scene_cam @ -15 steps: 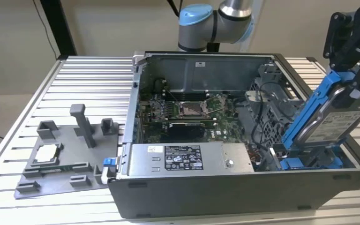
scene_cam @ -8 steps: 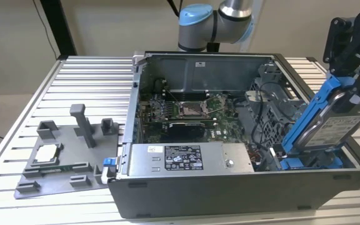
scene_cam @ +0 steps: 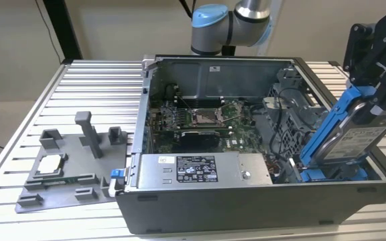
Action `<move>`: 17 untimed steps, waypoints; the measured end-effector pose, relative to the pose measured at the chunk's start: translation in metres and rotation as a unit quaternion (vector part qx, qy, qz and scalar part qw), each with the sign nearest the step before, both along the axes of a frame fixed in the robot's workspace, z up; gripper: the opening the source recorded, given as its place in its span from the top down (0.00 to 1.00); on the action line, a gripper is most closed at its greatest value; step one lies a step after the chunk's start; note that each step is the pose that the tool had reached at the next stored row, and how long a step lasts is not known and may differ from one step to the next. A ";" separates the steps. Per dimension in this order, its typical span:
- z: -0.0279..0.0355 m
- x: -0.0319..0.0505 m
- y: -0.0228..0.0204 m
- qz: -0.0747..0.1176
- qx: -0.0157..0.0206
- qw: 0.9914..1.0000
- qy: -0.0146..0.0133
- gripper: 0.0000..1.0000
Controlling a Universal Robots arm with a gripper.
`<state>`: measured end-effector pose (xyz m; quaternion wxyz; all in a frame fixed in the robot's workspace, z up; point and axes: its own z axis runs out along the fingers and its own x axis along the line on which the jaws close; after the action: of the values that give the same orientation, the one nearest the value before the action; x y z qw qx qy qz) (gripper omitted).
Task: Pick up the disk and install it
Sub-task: 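Pick up the disk, then insert the disk into the insertion slot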
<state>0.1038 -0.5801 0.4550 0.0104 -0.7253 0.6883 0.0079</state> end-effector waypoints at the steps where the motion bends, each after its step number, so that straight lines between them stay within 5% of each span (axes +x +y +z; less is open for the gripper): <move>1: -0.0007 -0.0001 0.0000 0.000 0.000 1.000 0.000 1.00; 7: -0.0048 -0.0009 0.0000 -0.006 0.000 1.000 0.002 1.00; 17: -0.0076 -0.0016 0.0005 -0.011 0.002 1.000 0.003 1.00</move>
<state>0.1022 -0.5796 0.4475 0.0100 -0.7175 0.6964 0.0108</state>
